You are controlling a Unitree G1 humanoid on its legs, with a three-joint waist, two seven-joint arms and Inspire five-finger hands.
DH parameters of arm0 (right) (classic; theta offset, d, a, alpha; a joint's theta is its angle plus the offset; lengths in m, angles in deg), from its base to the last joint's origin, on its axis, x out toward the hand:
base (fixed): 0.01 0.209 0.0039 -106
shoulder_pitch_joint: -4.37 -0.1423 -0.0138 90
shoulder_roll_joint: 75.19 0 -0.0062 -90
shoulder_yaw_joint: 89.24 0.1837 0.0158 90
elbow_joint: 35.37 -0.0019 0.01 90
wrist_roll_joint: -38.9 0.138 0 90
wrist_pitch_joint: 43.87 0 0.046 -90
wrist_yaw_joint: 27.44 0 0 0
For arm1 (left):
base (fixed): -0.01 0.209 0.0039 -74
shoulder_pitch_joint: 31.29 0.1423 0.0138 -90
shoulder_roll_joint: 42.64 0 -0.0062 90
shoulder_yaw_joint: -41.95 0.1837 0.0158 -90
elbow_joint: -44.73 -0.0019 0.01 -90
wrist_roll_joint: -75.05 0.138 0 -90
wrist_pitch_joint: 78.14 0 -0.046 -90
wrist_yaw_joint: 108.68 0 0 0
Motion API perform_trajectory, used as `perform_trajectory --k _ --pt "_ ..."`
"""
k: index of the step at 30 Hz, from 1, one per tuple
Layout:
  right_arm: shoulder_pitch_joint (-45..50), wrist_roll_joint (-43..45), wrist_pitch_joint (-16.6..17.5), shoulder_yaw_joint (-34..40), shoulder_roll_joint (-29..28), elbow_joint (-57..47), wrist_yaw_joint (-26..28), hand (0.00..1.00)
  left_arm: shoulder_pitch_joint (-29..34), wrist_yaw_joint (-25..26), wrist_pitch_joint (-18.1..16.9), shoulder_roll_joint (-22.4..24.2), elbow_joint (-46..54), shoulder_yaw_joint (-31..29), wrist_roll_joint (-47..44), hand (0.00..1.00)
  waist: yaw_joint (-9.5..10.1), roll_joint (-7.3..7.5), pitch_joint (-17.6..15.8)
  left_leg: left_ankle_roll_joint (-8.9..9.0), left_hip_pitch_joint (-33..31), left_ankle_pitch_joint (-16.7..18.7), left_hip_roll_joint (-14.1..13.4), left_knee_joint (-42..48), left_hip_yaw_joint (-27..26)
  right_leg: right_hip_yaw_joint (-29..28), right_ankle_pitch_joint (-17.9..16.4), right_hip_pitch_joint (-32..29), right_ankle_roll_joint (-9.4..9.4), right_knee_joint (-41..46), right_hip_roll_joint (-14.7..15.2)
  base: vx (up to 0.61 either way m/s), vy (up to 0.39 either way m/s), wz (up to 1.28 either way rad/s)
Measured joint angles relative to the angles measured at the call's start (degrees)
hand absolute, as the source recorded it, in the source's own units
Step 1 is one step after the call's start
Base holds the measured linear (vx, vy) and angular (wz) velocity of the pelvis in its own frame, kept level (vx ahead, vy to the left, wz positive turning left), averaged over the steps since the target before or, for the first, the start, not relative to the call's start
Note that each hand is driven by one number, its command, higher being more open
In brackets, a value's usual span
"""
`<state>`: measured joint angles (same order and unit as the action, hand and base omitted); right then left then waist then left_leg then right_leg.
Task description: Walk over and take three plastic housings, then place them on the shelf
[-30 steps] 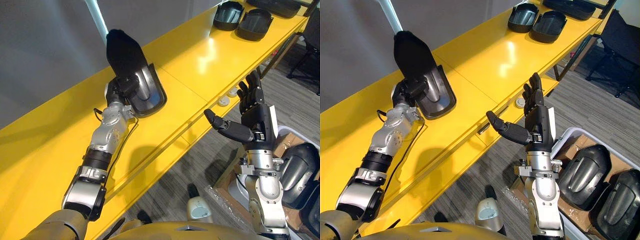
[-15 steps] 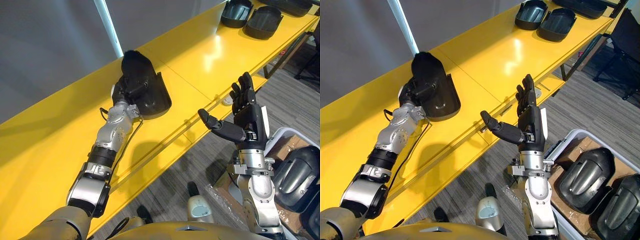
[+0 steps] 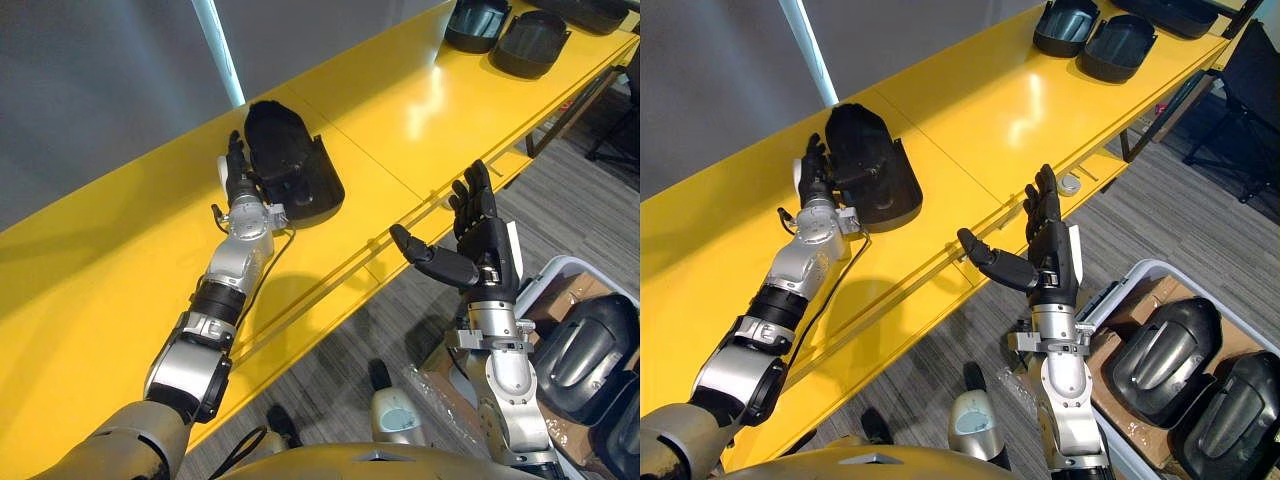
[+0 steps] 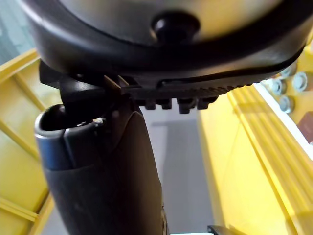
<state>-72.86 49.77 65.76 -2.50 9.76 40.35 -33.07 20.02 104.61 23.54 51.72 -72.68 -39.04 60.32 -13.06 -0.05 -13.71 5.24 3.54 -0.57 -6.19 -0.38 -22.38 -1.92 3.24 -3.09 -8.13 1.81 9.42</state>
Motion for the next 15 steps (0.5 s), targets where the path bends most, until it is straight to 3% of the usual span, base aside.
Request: perform_trajectory --k 10,13,15 --pt "-0.1 1.4 -0.1 -4.4 0.0 0.0 0.7 1.00 0.0 4.2 3.5 -0.5 0.6 -0.6 6.9 1.00 0.04 -0.15 -0.1 0.26 -0.1 -0.4 -0.3 0.0 0.1 0.2 0.0 0.0 0.01 0.0 -0.7 0.00 -0.004 0.01" --pt "0.0 1.4 -0.1 -4.5 0.0 0.0 1.6 1.00 0.4 4.0 1.9 -0.5 1.2 -0.9 5.6 1.00 0.06 -0.46 -0.2 0.26 -0.1 -0.4 -0.3 0.0 0.2 0.3 0.0 0.0 0.02 0.0 -0.7 0.00 0.000 0.00" --pt "0.0 1.4 -0.1 -5.3 0.0 0.0 2.5 1.00 3.1 3.3 -1.5 -0.5 4.4 -1.2 1.1 1.00 0.20 -0.87 -0.5 0.25 -0.2 -0.5 -0.3 0.0 0.4 0.5 0.0 0.1 0.03 0.0 -0.7 -0.01 0.000 0.05"
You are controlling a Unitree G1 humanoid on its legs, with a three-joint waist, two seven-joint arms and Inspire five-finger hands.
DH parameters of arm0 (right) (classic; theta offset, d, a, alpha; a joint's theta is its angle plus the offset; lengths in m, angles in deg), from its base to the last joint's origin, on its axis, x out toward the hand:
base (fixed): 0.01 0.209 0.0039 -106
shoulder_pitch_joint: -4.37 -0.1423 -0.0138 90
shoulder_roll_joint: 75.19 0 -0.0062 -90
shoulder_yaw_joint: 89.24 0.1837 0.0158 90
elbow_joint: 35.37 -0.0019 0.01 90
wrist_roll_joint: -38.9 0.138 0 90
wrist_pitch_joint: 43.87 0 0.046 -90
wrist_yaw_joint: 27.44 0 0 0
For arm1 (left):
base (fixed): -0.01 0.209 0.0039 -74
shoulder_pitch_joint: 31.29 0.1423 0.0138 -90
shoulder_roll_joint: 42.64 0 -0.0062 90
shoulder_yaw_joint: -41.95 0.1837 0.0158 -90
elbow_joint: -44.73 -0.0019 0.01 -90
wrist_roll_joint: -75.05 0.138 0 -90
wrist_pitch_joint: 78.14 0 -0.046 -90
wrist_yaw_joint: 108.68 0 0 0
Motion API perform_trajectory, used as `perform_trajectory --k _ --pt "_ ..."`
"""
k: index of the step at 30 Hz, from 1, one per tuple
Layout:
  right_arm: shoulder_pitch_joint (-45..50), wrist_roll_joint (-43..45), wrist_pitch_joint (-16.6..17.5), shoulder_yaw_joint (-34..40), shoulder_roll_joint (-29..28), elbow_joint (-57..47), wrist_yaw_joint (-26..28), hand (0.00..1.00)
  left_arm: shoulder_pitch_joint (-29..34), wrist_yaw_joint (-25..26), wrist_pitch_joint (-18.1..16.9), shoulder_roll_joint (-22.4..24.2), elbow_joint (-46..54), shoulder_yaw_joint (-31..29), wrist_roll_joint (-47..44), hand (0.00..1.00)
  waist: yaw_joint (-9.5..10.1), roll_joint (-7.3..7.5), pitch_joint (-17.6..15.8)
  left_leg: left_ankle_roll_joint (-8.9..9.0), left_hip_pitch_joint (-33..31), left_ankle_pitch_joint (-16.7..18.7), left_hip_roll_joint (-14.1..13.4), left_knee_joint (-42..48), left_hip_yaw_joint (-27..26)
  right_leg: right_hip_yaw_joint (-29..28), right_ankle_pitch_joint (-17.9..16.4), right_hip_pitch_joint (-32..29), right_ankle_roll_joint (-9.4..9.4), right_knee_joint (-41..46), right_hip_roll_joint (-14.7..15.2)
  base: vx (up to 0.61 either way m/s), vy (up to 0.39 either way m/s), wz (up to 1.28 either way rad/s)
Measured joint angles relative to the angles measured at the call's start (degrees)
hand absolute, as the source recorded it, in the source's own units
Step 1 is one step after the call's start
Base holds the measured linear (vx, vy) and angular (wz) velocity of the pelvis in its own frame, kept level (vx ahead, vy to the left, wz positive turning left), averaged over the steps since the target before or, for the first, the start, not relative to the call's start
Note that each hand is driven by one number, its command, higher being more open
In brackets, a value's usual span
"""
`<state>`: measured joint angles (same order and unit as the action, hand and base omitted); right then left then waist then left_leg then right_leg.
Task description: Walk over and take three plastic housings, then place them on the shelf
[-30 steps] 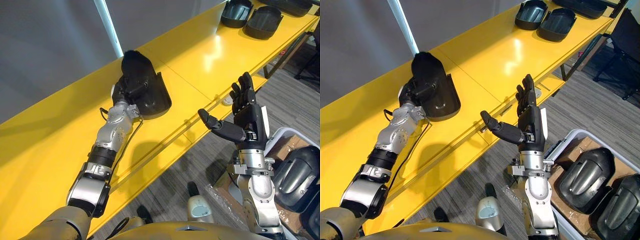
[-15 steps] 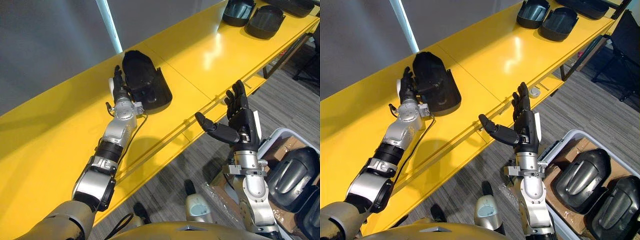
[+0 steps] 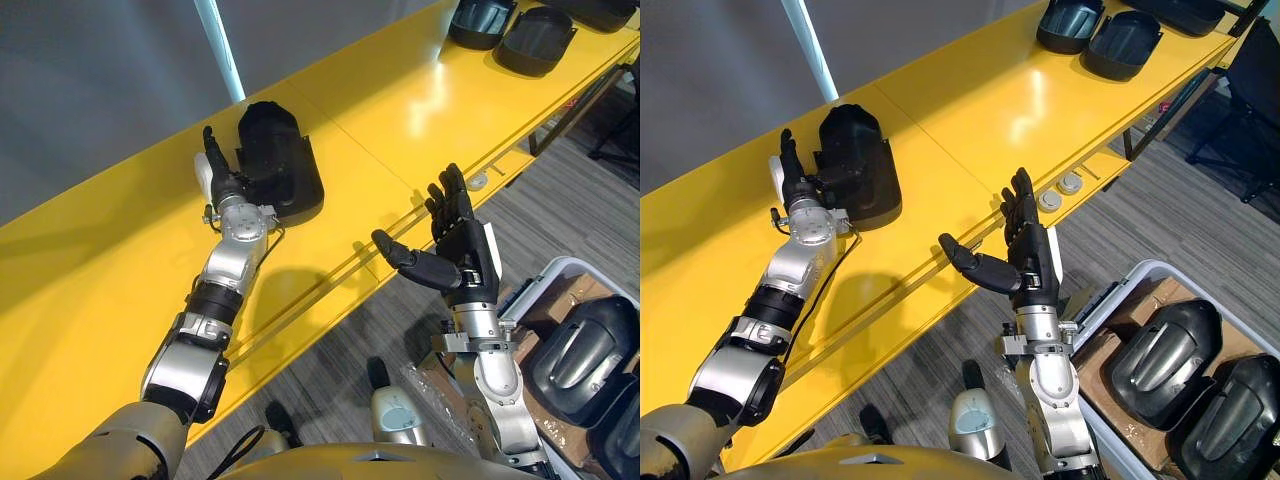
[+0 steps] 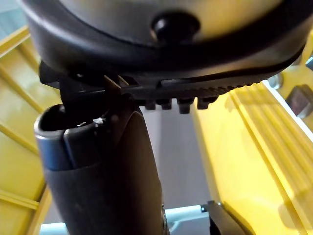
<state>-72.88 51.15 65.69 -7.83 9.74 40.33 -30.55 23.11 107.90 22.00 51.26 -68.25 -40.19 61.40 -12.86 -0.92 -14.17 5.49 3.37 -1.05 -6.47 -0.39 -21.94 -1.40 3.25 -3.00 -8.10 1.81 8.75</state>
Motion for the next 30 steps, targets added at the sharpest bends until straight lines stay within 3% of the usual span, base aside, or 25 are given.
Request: perform_trajectory --k 6,10,15,17,25,30 --pt "-0.9 -0.5 0.0 -3.2 -0.1 0.0 2.0 1.00 8.0 -6.1 -6.4 2.8 15.5 1.8 -9.5 1.00 1.28 -0.64 -0.2 -0.06 -0.6 -0.3 0.1 0.0 1.6 1.6 0.0 0.3 0.03 0.0 0.2 0.00 -0.003 0.14" --pt "-4.2 -3.0 0.0 -5.8 0.3 0.0 2.1 1.00 9.7 -4.4 -7.6 3.4 25.7 3.5 -4.6 1.00 1.97 -1.02 0.1 -0.15 -0.2 -0.6 0.1 0.0 3.3 3.7 0.0 1.9 0.06 0.0 0.5 -0.02 0.000 0.19" --pt "-7.7 -2.1 -0.6 -7.9 0.7 0.5 1.8 1.00 14.0 -0.9 -9.1 3.4 31.5 0.2 3.0 1.00 4.88 -3.95 2.4 -0.14 0.3 -2.2 0.4 -2.0 5.6 7.0 -0.2 3.6 0.25 -1.0 0.7 -0.04 -0.011 0.23" --pt "-9.6 -1.7 -0.7 -8.7 0.7 1.8 1.4 1.00 16.5 -0.9 -10.2 3.4 32.9 -0.8 3.0 1.00 5.15 -4.16 2.6 -0.09 0.4 -3.0 0.4 -2.9 6.6 8.3 -0.2 4.1 0.33 -1.1 0.7 -0.04 -0.024 0.36" --pt "-16.0 -0.1 -5.0 -16.4 -0.5 4.6 3.0 1.00 29.7 -2.6 -10.4 3.4 44.4 -5.9 1.7 1.00 9.95 -2.25 5.4 0.05 1.0 -4.7 0.6 -4.4 11.6 13.6 -0.4 7.8 0.61 -2.2 0.8 -0.01 -0.007 0.32" --pt "-20.5 -0.1 -8.9 -20.2 -3.3 10.3 2.9 1.00 35.0 -8.2 -10.1 5.1 46.5 -7.7 -2.9 1.00 12.32 -2.24 5.9 -0.17 0.9 -5.2 1.8 -4.6 14.7 16.8 -0.7 9.8 0.73 -2.2 2.0 -0.04 0.026 0.32"
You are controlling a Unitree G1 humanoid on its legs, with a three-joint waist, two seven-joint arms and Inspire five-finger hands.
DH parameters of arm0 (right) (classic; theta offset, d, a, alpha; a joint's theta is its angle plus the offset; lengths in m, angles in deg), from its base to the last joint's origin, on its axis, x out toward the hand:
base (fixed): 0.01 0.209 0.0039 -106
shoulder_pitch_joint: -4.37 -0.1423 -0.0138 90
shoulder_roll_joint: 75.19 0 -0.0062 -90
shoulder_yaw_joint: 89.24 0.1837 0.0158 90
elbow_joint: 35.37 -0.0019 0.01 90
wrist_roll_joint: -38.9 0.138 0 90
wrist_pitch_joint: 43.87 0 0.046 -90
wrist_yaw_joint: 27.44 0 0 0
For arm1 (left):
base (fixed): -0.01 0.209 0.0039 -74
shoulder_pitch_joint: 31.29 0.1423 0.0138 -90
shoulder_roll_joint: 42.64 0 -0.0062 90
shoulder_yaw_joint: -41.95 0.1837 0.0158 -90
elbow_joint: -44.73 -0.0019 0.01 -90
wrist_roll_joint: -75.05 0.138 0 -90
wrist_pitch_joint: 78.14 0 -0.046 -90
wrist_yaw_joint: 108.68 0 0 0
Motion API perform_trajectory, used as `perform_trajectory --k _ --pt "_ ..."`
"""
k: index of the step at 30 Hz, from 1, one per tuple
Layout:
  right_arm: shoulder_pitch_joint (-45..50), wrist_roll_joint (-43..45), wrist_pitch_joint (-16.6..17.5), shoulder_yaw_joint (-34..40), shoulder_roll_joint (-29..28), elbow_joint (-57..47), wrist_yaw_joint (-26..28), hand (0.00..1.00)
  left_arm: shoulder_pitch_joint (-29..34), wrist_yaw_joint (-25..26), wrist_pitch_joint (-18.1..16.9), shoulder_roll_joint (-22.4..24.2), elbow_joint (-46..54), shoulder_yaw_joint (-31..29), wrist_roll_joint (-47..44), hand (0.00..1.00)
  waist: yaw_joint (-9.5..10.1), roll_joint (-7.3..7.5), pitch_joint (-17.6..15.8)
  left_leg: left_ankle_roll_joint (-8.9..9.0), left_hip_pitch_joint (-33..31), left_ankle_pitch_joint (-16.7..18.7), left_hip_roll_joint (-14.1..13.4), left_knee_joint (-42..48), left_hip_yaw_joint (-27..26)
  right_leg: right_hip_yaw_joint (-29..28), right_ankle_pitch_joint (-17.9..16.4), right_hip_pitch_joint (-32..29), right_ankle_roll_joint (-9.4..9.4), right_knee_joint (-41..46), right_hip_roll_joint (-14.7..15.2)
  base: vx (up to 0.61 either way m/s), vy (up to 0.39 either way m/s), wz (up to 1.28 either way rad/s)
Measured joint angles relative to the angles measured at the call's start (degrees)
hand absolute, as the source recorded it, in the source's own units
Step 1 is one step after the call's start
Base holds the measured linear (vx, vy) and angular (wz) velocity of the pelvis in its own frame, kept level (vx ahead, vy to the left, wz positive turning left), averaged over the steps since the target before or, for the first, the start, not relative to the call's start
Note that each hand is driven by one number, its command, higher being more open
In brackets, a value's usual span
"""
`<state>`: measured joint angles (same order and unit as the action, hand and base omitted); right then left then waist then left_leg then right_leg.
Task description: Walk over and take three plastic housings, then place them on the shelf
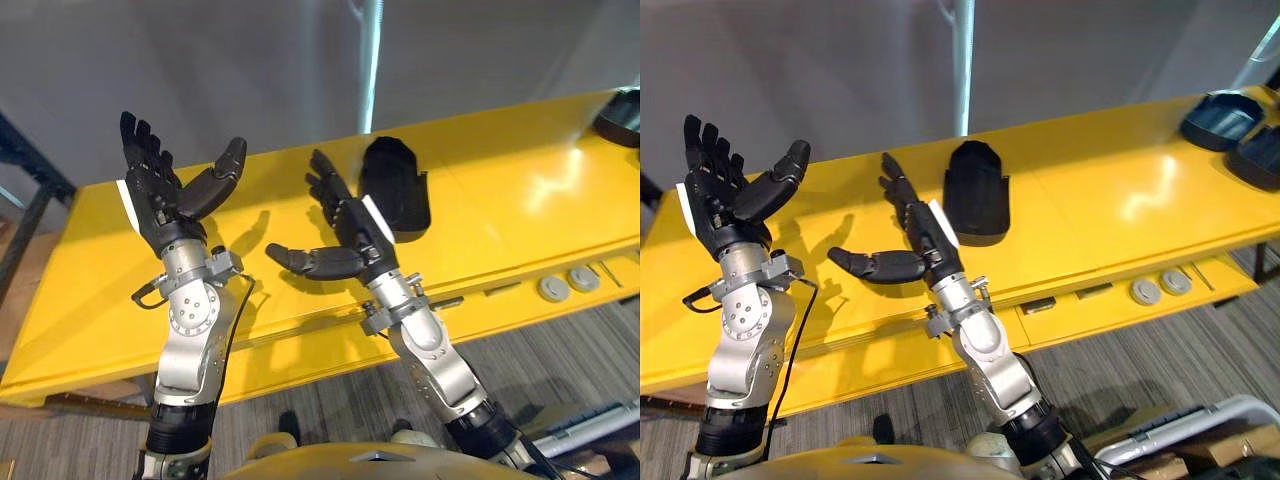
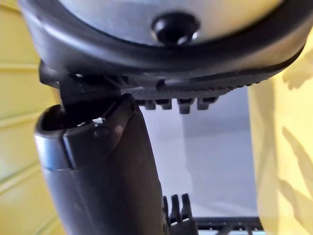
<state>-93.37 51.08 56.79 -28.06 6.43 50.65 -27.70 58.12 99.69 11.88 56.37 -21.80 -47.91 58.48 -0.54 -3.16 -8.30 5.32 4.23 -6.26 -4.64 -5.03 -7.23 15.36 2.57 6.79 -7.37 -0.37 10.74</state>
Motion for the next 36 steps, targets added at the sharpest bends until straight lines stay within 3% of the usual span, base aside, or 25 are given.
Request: perform_trajectory --k 2,4,12,17,24,36 --pt "-0.3 0.0 -0.3 -0.2 -1.5 2.1 -1.4 1.00 3.5 -6.9 0.0 0.2 0.8 0.5 -6.6 1.00 0.84 0.02 0.0 -0.10 -0.1 -0.2 0.2 0.0 0.9 0.8 -0.5 0.3 0.44 0.2 0.3 -0.06 0.022 0.22" --pt "-0.5 0.0 -0.6 -0.2 -2.1 2.6 -3.2 1.00 6.0 -10.2 0.0 0.2 1.2 2.4 -7.1 1.00 1.08 -0.03 0.1 -0.20 -0.9 -0.6 0.2 0.0 1.7 1.7 -0.6 0.2 0.43 0.3 0.5 -0.04 0.006 0.22" --pt "-0.9 -0.1 -9.4 0.5 -2.3 8.9 -12.3 1.00 8.4 -22.6 0.1 0.1 1.4 7.5 -8.4 1.00 0.70 -0.89 1.0 0.09 -2.3 -1.3 -0.1 0.0 1.9 1.8 -0.6 -1.4 0.59 0.9 -0.1 -0.01 0.001 0.02" --pt "-1.0 -0.6 -10.2 3.0 -2.3 10.3 -15.7 1.00 8.4 -25.9 0.0 -0.1 1.4 10.1 -10.2 1.00 0.36 -0.91 1.0 -0.18 -2.6 -1.5 -0.1 0.0 1.3 1.3 -0.6 -2.4 0.61 1.4 0.1 0.00 -0.002 -0.04" --pt "-0.9 -2.7 -10.2 3.4 -2.3 10.3 -16.5 1.00 8.4 -30.0 -1.3 -0.3 0.7 13.7 -14.8 1.00 0.26 -0.91 1.0 -0.17 -2.6 -1.3 -0.1 0.0 -0.5 -0.9 -0.6 -3.9 0.62 2.2 0.1 -0.02 0.000 -0.13" --pt "0.2 -3.0 -9.9 5.8 -3.1 10.0 -18.3 1.00 8.4 -31.8 -2.6 -1.2 -3.0 18.8 -17.9 1.00 0.17 -0.91 1.0 -0.03 -2.5 -1.1 -0.1 0.0 -1.8 -2.3 -0.4 -4.8 0.35 2.4 0.2 -0.01 0.000 -0.05"
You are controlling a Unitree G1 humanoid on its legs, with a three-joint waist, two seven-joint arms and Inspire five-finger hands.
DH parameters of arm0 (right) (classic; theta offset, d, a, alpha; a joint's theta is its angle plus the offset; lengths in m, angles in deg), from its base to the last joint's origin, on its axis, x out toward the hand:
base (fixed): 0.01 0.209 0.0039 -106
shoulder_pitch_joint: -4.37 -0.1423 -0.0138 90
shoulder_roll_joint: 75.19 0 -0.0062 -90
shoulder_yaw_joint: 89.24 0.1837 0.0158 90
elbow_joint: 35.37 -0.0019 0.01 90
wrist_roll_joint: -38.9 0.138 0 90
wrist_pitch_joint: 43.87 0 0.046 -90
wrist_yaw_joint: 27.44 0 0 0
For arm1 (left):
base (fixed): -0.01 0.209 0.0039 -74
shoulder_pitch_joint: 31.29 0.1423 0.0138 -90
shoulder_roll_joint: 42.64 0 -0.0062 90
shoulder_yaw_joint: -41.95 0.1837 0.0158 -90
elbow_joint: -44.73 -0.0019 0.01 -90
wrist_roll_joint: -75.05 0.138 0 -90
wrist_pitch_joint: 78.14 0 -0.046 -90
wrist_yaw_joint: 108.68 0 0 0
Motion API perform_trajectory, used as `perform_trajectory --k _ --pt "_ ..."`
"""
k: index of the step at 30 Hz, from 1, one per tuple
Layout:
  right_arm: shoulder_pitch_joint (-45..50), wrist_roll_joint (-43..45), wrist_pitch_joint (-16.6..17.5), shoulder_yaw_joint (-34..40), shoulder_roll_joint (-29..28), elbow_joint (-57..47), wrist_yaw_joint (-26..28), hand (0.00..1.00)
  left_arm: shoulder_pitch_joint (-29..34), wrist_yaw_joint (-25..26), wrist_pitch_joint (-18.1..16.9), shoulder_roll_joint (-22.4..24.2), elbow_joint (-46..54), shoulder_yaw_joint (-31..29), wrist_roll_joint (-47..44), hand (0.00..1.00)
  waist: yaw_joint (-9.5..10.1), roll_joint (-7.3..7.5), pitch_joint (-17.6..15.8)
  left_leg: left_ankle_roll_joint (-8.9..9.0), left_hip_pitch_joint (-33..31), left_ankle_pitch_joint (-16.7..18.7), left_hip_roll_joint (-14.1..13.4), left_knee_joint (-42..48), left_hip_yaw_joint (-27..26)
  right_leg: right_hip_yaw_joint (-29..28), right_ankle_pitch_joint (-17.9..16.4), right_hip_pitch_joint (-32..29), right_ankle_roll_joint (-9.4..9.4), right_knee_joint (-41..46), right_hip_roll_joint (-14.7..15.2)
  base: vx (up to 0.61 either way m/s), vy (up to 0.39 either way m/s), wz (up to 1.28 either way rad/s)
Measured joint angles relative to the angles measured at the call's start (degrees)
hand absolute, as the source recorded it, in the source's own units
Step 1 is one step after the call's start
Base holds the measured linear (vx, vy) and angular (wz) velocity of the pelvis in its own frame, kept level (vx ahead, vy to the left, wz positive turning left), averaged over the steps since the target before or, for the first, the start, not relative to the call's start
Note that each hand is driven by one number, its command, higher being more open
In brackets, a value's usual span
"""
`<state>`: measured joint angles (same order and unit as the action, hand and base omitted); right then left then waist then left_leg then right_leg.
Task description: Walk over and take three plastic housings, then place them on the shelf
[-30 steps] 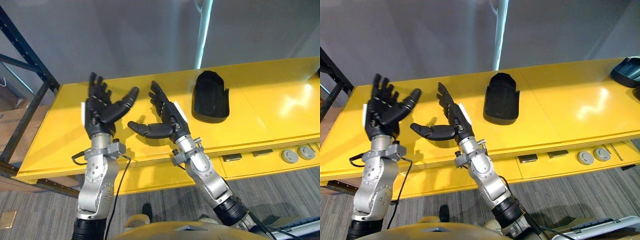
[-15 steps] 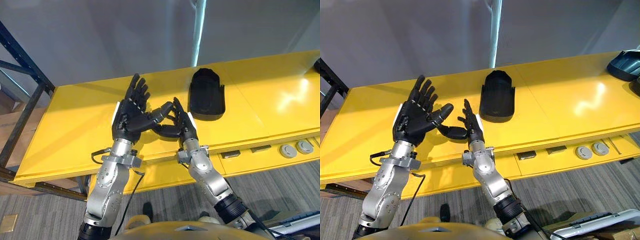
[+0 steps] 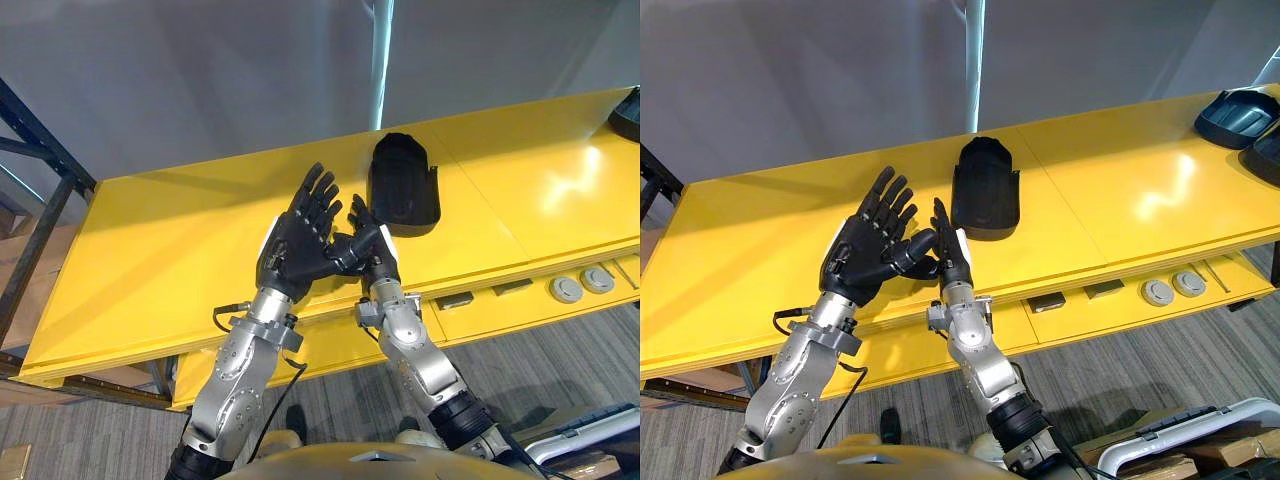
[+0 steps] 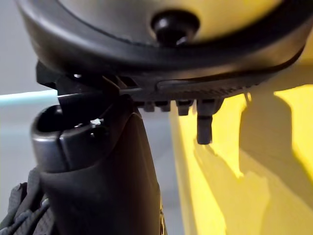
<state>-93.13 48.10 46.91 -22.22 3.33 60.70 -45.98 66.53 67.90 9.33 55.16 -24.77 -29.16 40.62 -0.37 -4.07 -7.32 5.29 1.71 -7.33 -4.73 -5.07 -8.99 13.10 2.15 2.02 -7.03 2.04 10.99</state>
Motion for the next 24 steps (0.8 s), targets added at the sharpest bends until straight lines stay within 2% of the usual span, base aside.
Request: perform_trajectory --k 7,13,24 --pt "2.6 -2.0 0.4 2.3 0.1 -2.1 -0.5 1.00 0.0 -0.5 -1.1 -0.3 0.0 1.8 -2.0 1.00 -0.06 0.00 0.0 -0.02 0.8 0.4 0.0 0.0 -0.6 -0.6 0.0 0.4 -0.03 0.0 0.0 0.00 0.000 -0.04" --pt "3.7 -2.1 1.2 3.0 0.1 -2.9 -0.5 1.00 0.0 -0.6 -1.1 -0.6 0.0 3.9 -6.0 1.00 -1.34 0.00 0.0 -0.03 0.8 0.4 0.0 0.0 -1.0 -0.9 0.0 0.3 -0.11 -0.1 0.0 0.00 0.000 -0.02" --pt "7.1 -2.1 2.4 5.6 0.2 -6.1 -1.0 1.00 -0.1 -0.7 -1.1 -0.6 0.0 5.8 -6.0 1.00 -1.49 0.05 0.0 0.05 1.4 0.9 -0.1 0.0 -2.3 -2.2 0.3 0.0 -0.53 -0.2 -0.1 0.00 -0.001 -0.06"
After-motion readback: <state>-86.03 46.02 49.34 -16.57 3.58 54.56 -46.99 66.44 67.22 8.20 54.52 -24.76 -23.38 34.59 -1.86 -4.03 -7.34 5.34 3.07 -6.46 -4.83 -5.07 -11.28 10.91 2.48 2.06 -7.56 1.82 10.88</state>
